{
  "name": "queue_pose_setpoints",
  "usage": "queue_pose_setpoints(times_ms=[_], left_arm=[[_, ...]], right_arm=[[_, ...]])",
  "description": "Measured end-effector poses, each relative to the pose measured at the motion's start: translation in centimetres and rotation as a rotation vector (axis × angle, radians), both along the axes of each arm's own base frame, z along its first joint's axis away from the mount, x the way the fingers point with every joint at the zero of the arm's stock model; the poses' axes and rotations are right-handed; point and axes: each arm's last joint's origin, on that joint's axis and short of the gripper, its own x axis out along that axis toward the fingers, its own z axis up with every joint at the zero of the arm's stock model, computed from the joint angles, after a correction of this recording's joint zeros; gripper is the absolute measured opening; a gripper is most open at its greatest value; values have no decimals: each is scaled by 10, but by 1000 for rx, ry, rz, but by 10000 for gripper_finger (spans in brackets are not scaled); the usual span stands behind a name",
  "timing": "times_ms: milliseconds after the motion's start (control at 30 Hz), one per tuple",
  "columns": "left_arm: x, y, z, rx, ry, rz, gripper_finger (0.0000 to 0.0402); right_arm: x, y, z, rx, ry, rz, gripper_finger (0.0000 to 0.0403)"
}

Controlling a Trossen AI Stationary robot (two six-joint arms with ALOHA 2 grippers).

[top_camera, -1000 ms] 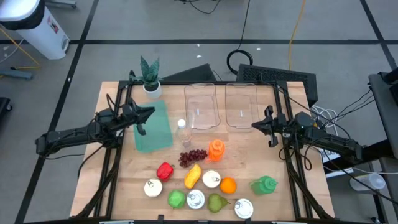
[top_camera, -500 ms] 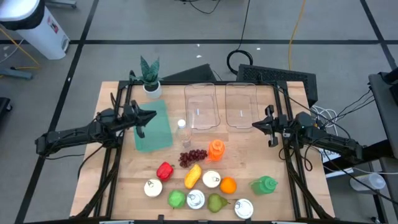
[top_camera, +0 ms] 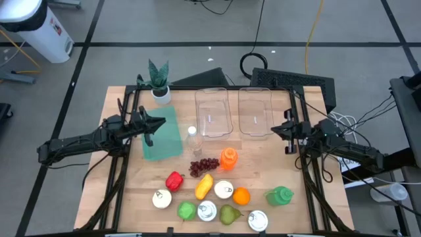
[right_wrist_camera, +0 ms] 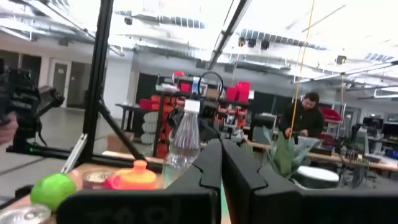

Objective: Pick & Place Food Item
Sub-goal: Put the green water bottle into the right transparent bin

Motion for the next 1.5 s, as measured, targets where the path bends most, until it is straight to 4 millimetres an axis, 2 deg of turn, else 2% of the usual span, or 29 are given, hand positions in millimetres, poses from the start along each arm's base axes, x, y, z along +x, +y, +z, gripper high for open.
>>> queue_pose_setpoints(times_ms=[200, 267, 333, 467, 600, 700, 833, 1000, 1167, 1267, 1367, 1500], left_arm=[[0, 0, -3, -10, 26, 0, 50], [0, 0, -3, -12, 24, 0, 50], [0, 0, -3, -21, 21, 0, 50], [0, 0, -3, -25, 19, 0, 50], [0, 0, -3, -25, 21, -1, 50], [0, 0, -3, -22, 26, 0, 50], [0, 0, -3, -8, 30, 0, 50], [0, 0, -3, -9, 29, 0, 50], [0, 0, -3, -11, 33, 0, 50], [0, 0, -4, -11, 41, 0, 50], [0, 0, -4, -11, 41, 0, 50], [0, 0, -5, -14, 47, 0, 50]], right_arm=[[0, 0, 1, 33, 4, 11, 4], [1, -1, 0, 43, 72, 4, 4], [-1, 0, 18, 46, 86, -1, 4], [-10, 3, 71, 39, 93, -1, 4], [-18, 6, 117, 98, 303, -4, 4], [-23, 7, 144, 196, 492, -30, 4], [-12, 4, 160, 313, 667, -16, 4], [-4, 6, 185, 305, 742, -11, 4], [-7, 14, 214, 298, 796, -2, 4], [-2, 19, 218, 326, 886, 23, 3], [9, 26, 208, 334, 1037, 49, 1], [28, 39, 192, 291, 1233, -10, 1]])
